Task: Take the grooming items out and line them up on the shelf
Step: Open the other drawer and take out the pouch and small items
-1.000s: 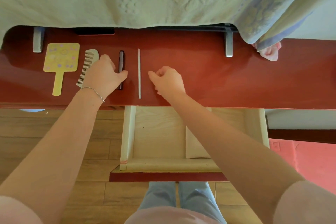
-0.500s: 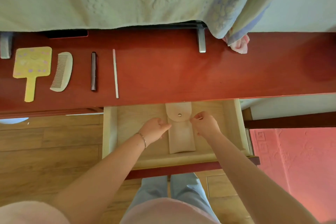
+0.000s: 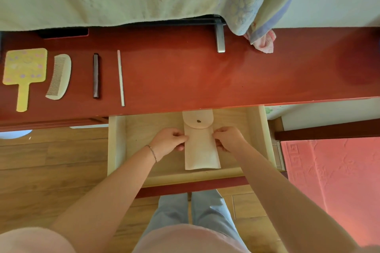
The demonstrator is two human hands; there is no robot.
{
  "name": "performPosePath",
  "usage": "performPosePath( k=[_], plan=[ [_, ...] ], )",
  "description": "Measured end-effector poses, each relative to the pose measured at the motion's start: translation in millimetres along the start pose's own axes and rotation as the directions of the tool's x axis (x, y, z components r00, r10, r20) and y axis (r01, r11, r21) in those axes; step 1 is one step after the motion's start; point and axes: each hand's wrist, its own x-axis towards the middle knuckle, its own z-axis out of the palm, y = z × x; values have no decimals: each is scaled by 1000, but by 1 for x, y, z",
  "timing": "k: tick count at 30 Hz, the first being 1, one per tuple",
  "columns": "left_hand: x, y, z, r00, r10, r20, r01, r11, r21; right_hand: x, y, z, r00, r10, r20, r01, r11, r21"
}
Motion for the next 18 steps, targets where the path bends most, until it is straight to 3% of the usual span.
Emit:
performPosePath(
  k=[3, 6, 9, 13, 18],
  plan=[
    [-8, 8, -17, 977, -5, 212, 16, 999, -49, -19, -6, -12, 979, 27, 200, -50, 993, 109],
    [-18, 18, -30, 913, -65, 402, 72, 997, -2, -36, -12, -25, 924, 49, 379, -64, 998, 26],
    [-27, 26, -37, 870, -81, 487, 69, 997, 42, -46, -18, -34, 881, 34, 472, -9, 998, -56],
    [-37, 41, -47, 843, -75, 533, 21, 994, 106, -60, -35, -43, 851, -37, 524, 99, 991, -92],
    [-44, 70, -73, 935, 68, 349, -85, 996, 33, -62, -78, -46, 875, -196, 442, 222, 975, -8]
  ],
)
